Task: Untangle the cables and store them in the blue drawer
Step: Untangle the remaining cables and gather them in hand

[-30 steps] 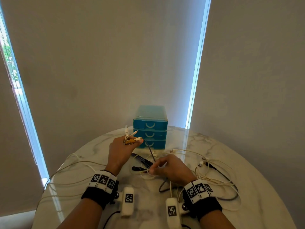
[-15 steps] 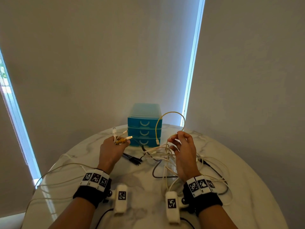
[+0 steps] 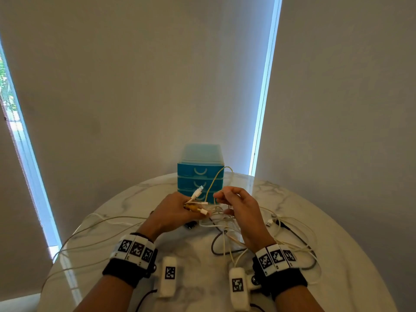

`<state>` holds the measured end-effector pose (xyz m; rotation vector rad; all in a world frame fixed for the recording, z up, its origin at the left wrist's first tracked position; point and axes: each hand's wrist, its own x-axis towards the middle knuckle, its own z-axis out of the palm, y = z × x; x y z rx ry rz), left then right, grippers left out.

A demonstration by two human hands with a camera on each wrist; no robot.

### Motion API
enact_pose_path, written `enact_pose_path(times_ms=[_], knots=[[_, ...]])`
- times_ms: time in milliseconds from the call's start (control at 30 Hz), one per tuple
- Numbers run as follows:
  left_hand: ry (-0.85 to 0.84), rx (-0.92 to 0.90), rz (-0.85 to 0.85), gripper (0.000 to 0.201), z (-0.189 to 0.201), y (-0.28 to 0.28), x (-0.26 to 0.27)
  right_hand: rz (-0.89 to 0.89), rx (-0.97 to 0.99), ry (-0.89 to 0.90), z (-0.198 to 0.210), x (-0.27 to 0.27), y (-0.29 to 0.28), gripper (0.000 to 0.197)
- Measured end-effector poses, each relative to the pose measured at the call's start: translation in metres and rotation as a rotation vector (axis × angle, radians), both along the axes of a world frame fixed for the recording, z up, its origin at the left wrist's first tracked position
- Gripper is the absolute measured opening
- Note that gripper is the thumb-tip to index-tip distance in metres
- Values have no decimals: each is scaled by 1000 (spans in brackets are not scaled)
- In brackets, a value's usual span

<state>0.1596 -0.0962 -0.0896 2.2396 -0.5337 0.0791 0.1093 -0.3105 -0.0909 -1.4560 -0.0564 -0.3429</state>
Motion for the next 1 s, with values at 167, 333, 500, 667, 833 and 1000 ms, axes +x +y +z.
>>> enact_pose_path(times_ms=[167,333,500,667,833,1000], knots=[[-109,-181,78,33,3,2,0,-79,-90,11,0,0,-4,28],[-126,-231,108,38,0,0,1,-128,-441,14,-11,2,-13,12],[-135,-285,155,37,0,-1,1,-139,-630,137,-13,-1,-18,15],[-133,-316,178,36,-3,-2,3,-40,-796,257,-13,-1,-14,9],[-152,-330,199,37,-5,-2,5,69,-822,299,-12,-2,-12,5],[-144,-389,285,39,-4,6,7,-87,-402,151,-12,2,-19,11]])
